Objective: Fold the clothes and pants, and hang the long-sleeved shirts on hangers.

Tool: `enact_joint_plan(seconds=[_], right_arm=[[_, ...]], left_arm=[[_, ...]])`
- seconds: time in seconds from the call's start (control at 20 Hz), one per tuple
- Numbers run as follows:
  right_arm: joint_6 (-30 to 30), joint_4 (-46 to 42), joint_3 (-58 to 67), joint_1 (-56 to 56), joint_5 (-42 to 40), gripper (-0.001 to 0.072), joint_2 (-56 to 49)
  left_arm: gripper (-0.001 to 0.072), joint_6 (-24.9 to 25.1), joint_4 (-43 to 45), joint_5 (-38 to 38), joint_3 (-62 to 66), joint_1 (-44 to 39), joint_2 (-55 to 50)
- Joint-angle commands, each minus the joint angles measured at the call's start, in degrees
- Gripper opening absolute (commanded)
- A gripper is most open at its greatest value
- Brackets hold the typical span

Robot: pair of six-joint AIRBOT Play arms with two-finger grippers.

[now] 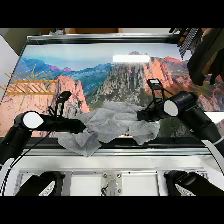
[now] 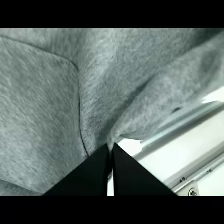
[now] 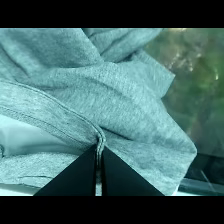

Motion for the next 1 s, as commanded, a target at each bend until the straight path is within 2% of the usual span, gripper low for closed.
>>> enact_joint_plan(seconds=[0.0,0.05,0.1,0.15,0.2,0.45,0.6,0.7,0.75,0.8,0.85,0.95], right_arm=[[0.1,1.0,-2.1,0.0,-1.0,0.0036,-2.7],[0.1,1.2,-2.1,0.0,-0.9,0.0054,-2.9],[0.1,1.3,-2.0,0.0,-0.7,0.0258,-2.8],[0.2,1.9,-2.0,0.0,-0.5,0.0534,-2.5],[1.5,2.0,-2.0,0.0,-0.2,0.06,-2.0],[12.8,1.8,-1.9,0.3,3.5,0.0599,-0.2],[16.2,1.9,-1.0,1.3,4.2,0.0597,-0.4],[18.8,1.4,0.4,2.2,7.6,0.0594,-1.3],[19.8,0.4,1.0,2.7,10.3,0.0506,-1.9],[20.2,-0.4,1.2,3.1,12.7,0.0373,-2.3],[20.7,-1.0,1.2,3.3,14.6,0.0329,-2.7],[23.8,-1.4,1.2,3.4,15.8,0.033,-3.1]], left_arm=[[0.0012,1.3,-2.1,-0.8,-2.5,0.0,0.0],[0.0011,1.7,-2.1,-0.9,-2.5,-0.1,0.0],[0.0011,1.8,-2.0,-1.2,-2.5,-0.1,0.0],[0.0012,1.8,-2.1,-1.6,-2.5,-0.1,0.0],[0.0011,1.8,-2.1,-1.9,-2.5,-0.1,0.0],[0.0012,1.8,-2.0,-1.8,-2.5,-0.5,0.0],[0.0012,1.8,-2.0,-0.6,-2.5,-4.0,0.0],[0.0011,1.8,-2.0,1.0,-2.5,-7.6,0.0],[0.0012,1.8,-1.9,1.9,-2.5,-9.5,0.0],[0.0011,1.8,-1.9,2.8,-2.5,-11.3,0.0],[0.0012,1.8,-1.9,3.5,-2.5,-12.8,0.0],[0.0011,1.8,-1.9,4.2,-2.5,-14.5,0.0]])
